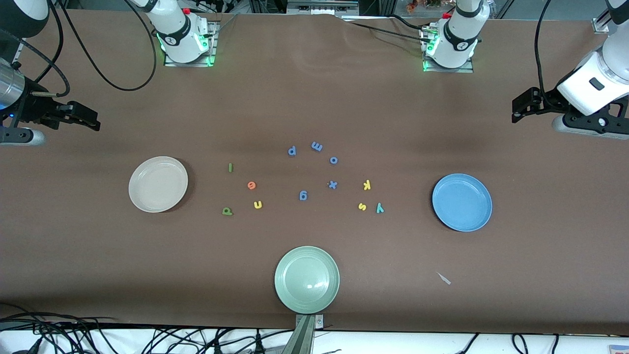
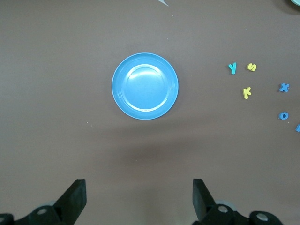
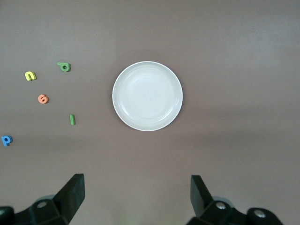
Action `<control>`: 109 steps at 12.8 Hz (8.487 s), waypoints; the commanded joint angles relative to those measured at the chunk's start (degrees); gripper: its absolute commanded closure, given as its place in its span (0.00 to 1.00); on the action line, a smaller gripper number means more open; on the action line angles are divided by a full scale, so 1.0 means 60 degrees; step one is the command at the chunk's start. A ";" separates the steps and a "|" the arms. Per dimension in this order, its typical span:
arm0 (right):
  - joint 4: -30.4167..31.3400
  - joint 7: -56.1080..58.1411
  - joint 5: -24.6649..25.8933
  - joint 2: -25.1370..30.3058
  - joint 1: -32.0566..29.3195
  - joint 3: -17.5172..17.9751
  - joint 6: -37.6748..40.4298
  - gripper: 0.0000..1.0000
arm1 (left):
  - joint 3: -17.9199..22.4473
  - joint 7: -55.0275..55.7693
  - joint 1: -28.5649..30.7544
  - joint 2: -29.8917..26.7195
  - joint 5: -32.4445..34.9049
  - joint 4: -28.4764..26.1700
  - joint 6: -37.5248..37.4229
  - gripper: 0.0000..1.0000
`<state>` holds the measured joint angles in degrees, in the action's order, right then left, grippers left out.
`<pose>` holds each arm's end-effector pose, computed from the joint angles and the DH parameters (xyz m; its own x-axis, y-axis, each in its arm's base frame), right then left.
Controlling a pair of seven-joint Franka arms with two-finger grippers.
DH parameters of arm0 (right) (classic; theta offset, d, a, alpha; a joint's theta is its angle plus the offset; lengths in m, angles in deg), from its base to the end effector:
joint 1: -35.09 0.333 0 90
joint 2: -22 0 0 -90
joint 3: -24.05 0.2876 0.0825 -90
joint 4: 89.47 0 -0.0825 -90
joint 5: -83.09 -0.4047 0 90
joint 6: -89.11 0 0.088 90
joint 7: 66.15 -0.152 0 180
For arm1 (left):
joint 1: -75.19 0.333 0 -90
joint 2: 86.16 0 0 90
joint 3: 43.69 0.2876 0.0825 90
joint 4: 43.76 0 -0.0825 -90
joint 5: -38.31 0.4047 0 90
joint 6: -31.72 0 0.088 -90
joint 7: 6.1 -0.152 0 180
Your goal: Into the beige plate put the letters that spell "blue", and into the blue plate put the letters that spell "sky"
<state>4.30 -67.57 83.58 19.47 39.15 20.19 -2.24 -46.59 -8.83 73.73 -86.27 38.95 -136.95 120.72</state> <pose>0.5810 0.0013 0.4953 0.9961 -0.0213 -0.0859 -0.0202 -0.9997 0.0136 0.5659 -0.0414 0.5235 0.9898 -0.1230 -0.0716 -0.1239 -0.9923 -0.0078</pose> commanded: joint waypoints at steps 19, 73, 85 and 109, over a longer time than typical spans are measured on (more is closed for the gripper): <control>-0.0056 0.0003 0.0137 -0.0047 0.0101 0.0102 0.0079 0.00 | -0.0088 -0.0087 -0.0151 0.0105 0.0186 0.0137 -0.0068 0.00; 0.5555 -0.4861 -0.0039 -0.3679 0.2620 0.1332 -0.9560 0.01 | 0.0146 -0.0781 -0.1491 0.5730 0.0404 -0.0229 0.4282 0.90; 0.5086 -0.4568 -0.0010 -0.4061 0.2620 0.1347 -0.9472 0.43 | -0.0835 -0.1977 -0.2058 0.6359 0.1138 0.0822 0.4502 0.00; 0.3665 0.2403 -0.0068 -0.3973 0.1201 -0.1114 -0.5473 0.92 | -0.0879 0.3472 -0.2878 0.8514 0.0977 0.2451 0.5718 0.13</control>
<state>26.33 -56.43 83.46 -3.76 48.21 12.87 -35.07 -52.02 10.79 56.64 -36.67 43.92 -124.17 154.86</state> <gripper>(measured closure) 0.907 0.088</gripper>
